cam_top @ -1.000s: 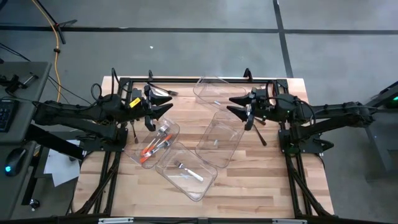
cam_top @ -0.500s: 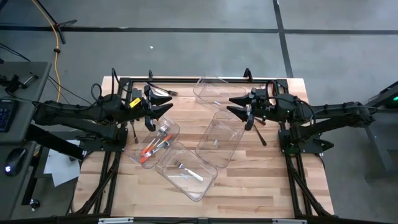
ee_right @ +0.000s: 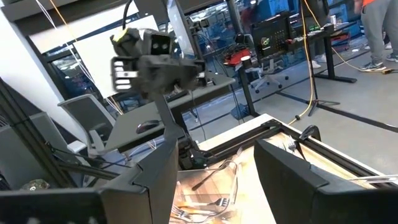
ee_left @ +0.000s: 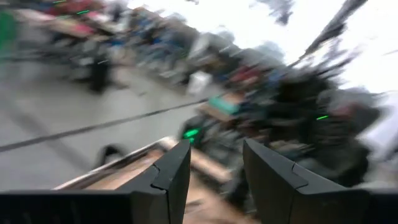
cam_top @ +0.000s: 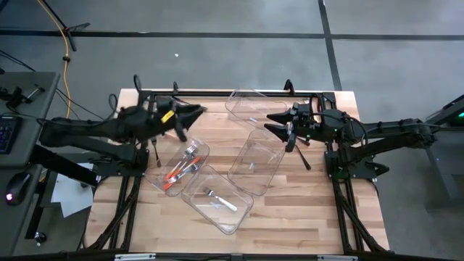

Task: Sort silverware by color (type)
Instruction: Put the white fork into the bottom transparent bin

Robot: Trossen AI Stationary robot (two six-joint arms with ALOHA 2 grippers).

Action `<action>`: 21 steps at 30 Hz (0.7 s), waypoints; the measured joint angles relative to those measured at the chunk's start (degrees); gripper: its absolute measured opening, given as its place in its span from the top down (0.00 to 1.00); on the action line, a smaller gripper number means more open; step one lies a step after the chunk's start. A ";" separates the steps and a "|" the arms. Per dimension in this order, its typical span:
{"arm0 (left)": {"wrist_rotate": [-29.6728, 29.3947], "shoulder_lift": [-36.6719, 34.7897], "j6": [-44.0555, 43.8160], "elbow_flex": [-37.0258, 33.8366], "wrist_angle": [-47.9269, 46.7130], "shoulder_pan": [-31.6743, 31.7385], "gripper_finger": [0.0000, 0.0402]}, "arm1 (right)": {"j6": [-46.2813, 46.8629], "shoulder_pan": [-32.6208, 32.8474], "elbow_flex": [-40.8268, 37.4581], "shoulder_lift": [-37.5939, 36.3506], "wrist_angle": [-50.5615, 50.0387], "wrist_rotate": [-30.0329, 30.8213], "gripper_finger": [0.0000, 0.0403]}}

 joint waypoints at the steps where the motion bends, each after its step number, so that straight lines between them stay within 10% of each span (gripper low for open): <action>1: -1.34 0.44 -0.46 2.26 -5.38 1.41 0.66 | 0.00 0.00 0.00 0.00 -0.08 0.09 0.52; 10: -10.28 5.74 -19.65 10.79 -50.62 22.09 0.66 | 0.42 -1.10 0.00 0.00 -0.29 1.90 0.52; 21: -2.94 10.18 -34.77 -2.02 -60.18 34.44 0.66 | 0.44 -1.18 0.00 0.00 -0.33 1.75 0.52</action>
